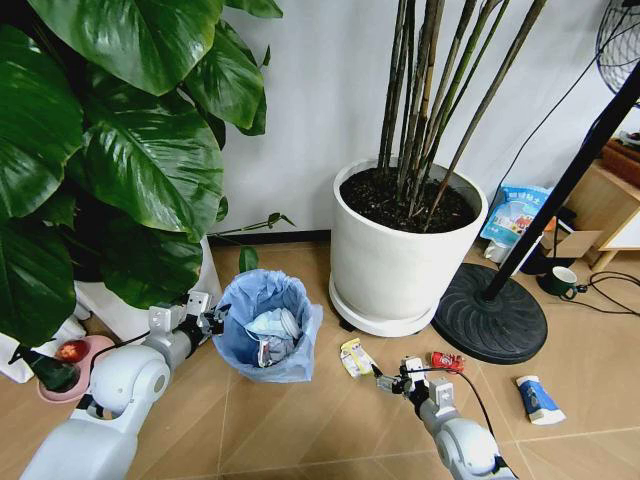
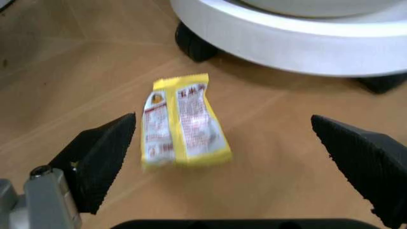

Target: Pick up the trash bin and place the garbage on the floor into it.

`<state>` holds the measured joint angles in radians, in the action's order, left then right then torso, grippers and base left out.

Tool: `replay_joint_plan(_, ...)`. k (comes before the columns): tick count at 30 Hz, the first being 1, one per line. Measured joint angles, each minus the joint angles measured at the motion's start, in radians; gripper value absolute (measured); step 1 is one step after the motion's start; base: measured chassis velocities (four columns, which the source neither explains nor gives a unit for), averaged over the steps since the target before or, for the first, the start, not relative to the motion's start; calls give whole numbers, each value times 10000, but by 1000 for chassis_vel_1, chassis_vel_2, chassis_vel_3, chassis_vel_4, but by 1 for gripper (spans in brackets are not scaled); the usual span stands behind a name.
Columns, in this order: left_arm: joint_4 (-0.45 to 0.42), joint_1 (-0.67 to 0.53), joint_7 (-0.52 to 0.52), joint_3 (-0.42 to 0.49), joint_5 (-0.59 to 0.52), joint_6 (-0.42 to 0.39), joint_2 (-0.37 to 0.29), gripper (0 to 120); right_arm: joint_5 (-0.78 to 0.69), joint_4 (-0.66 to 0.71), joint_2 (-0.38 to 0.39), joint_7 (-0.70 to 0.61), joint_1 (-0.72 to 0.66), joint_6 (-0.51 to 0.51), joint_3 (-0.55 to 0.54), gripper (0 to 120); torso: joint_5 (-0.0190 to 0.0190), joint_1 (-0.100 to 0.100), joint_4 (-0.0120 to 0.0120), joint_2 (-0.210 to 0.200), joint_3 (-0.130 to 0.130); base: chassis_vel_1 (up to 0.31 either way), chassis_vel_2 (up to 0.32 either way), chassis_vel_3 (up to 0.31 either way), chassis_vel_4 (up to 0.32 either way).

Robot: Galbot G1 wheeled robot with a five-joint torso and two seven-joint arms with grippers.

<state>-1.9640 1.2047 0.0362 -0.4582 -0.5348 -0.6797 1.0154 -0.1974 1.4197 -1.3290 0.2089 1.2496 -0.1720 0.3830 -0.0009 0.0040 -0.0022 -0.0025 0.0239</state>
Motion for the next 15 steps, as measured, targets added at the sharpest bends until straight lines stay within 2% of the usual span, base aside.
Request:
replay_joint_plan(8,-27,0,-39,46,-2,-24,-35,0,12,-1521,-200,180,-1204,96,-575,100,1,0,2,0,0,0,0,0,0)
replay_joint_plan(15,-34,-1,-41,40,-10,-28,-51,0,561,-3269,-711,271,-2163,384,-848,100,-1,0,0,0,0,0,0,0,0)
